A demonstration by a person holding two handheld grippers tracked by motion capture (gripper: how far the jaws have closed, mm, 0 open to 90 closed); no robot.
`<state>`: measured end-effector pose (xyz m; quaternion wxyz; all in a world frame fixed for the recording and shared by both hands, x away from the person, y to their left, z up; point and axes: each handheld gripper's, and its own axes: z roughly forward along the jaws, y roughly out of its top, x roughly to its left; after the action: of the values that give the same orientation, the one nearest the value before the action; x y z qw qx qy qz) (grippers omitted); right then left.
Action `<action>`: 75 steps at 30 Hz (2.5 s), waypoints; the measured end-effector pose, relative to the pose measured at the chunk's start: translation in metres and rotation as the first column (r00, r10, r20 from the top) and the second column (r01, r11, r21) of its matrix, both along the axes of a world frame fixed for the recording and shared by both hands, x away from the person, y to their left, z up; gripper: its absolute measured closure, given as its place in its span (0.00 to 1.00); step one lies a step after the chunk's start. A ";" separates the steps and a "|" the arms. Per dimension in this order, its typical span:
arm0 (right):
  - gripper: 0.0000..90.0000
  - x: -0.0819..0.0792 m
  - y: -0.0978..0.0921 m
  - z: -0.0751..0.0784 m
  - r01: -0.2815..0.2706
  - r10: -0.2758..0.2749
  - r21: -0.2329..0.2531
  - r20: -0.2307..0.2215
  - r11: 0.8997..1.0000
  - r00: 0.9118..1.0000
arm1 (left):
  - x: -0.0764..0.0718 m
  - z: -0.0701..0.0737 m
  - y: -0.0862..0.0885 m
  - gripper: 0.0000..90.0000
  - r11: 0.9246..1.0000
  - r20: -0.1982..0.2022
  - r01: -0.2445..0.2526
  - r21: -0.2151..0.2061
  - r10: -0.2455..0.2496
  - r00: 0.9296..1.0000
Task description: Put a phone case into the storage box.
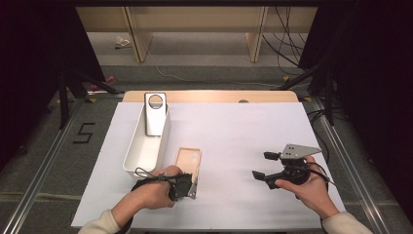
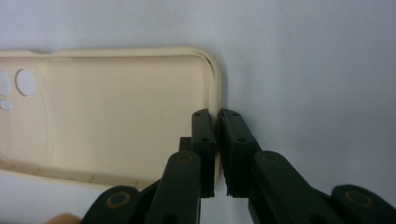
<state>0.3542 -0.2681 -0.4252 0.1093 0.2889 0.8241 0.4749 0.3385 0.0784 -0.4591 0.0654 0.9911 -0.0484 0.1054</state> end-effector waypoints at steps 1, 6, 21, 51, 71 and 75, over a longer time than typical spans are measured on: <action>0.18 0.000 0.000 0.000 0.000 0.000 0.000 0.000 1.000 1.000 | 0.000 0.000 0.000 0.93 1.000 0.000 -0.001 0.000 0.001 1.000; 0.18 0.000 0.000 0.000 0.000 0.000 0.000 0.001 1.000 1.000 | 0.000 0.000 0.000 0.94 1.000 -0.001 0.000 -0.003 0.000 1.000; 0.18 0.000 0.000 0.000 0.000 0.000 0.000 0.001 1.000 1.000 | 0.000 0.001 0.001 0.96 1.000 0.012 0.011 -0.007 -0.011 1.000; 0.18 0.004 0.009 0.000 -0.001 0.001 0.009 -0.005 1.000 1.000 | -0.006 0.024 -0.012 0.97 0.997 0.079 0.047 -0.060 -0.042 0.996; 0.19 0.030 0.039 -0.003 0.007 -0.005 0.038 -0.039 0.999 0.999 | -0.009 0.031 -0.038 0.97 0.993 0.094 0.102 -0.068 -0.095 0.991; 0.19 0.037 0.047 -0.002 0.007 -0.005 0.043 -0.045 0.999 0.999 | -0.010 0.033 -0.041 0.97 0.991 0.102 0.113 -0.075 -0.105 0.989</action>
<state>0.3914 -0.2206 -0.4274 0.0859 0.3043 0.8151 0.4854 0.3281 0.0372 -0.4266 0.1084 0.9771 -0.1015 0.1521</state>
